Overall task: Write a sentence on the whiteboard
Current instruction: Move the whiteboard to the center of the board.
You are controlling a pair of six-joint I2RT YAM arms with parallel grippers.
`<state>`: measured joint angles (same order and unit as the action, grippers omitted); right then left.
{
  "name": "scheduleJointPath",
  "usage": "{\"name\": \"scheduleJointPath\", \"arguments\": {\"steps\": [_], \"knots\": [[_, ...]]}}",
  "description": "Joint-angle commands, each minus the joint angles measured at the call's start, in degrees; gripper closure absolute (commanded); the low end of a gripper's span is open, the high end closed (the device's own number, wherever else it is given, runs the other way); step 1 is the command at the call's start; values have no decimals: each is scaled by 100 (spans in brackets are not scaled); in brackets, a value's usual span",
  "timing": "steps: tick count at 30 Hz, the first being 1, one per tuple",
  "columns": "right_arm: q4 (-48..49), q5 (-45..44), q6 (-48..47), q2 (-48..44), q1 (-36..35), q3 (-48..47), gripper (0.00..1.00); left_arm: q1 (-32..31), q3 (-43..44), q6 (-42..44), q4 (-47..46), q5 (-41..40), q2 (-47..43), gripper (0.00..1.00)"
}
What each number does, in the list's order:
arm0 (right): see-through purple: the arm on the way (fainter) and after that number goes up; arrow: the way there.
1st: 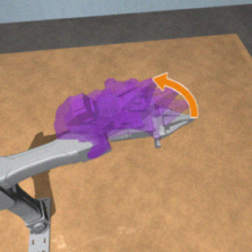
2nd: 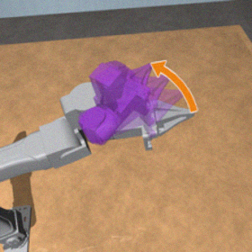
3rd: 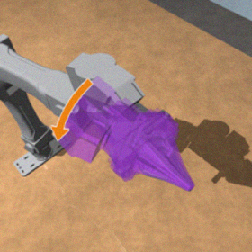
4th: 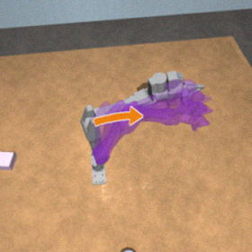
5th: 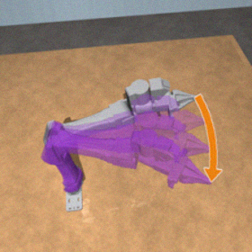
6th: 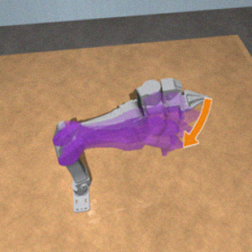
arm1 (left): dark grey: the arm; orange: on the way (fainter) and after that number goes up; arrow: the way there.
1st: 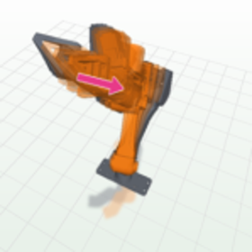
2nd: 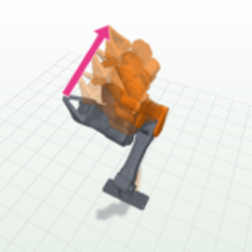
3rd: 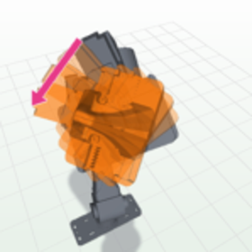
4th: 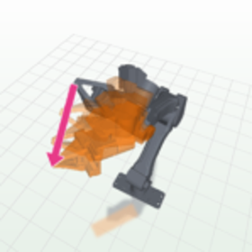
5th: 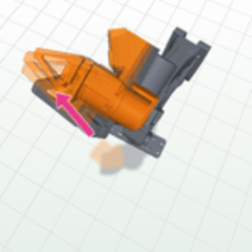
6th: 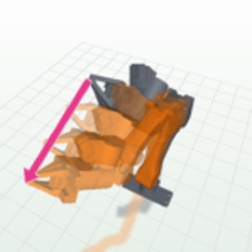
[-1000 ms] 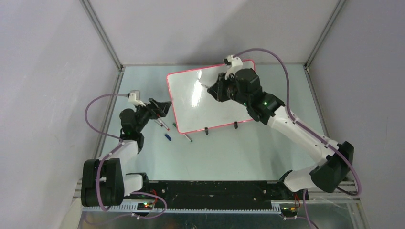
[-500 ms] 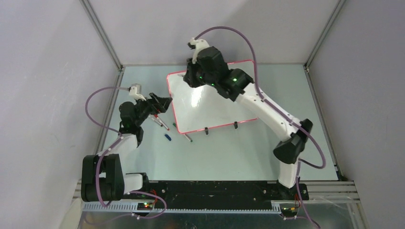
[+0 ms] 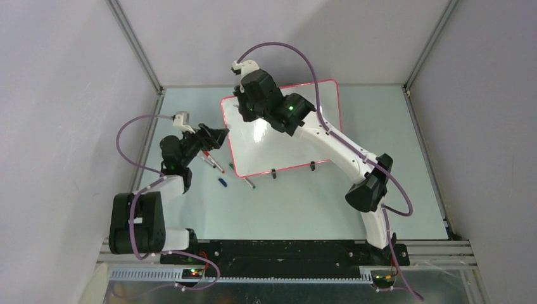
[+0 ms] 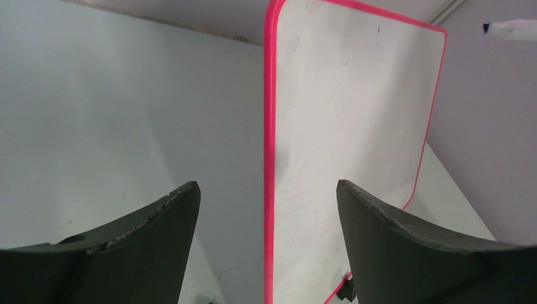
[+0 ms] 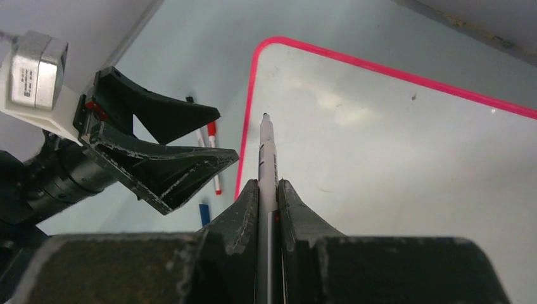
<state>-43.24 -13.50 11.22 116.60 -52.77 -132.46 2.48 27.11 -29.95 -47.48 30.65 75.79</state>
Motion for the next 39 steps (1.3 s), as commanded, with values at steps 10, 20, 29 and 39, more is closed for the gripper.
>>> {"name": "scheduleJointPath", "arguments": {"steps": [10,20,29,39], "knots": [[867,233,66,-1747,408,2005,100,-55,659,23,-61,550,754,29],[840,511,139,-1923,603,2122,100,-178,1143,176,304,904,1236,66],[792,625,156,-1762,628,2060,100,-407,1327,480,634,1001,1238,75],[693,623,180,-1408,584,1770,100,-677,1687,993,1406,902,1259,76]]}}
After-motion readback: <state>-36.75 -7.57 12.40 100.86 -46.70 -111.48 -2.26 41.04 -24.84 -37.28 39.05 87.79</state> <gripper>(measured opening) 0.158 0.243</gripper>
